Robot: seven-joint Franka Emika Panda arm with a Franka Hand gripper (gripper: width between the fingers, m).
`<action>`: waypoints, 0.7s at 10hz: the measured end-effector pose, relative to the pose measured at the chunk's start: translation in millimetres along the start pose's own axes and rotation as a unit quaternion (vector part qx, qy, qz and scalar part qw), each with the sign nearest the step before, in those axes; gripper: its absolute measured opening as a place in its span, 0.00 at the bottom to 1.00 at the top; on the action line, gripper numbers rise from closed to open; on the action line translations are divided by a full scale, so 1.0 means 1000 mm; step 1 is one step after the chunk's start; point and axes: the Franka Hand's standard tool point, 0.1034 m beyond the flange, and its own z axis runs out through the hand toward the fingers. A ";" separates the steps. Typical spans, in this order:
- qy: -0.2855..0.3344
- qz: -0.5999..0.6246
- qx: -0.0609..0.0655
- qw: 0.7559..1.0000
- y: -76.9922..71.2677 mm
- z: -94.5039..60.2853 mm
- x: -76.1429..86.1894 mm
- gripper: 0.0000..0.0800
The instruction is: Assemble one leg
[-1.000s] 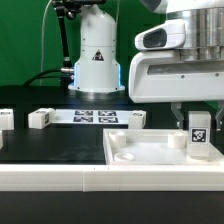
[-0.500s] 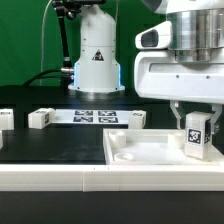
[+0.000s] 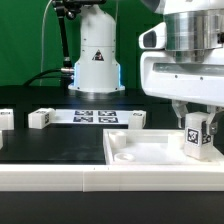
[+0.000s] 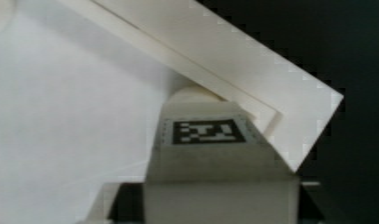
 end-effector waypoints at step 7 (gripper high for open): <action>0.000 -0.271 0.000 0.962 -0.001 -0.002 0.003 0.81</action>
Offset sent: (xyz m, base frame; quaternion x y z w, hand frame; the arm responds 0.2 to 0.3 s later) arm -0.0007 0.0030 0.0036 0.0002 -0.0196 -0.0912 0.9956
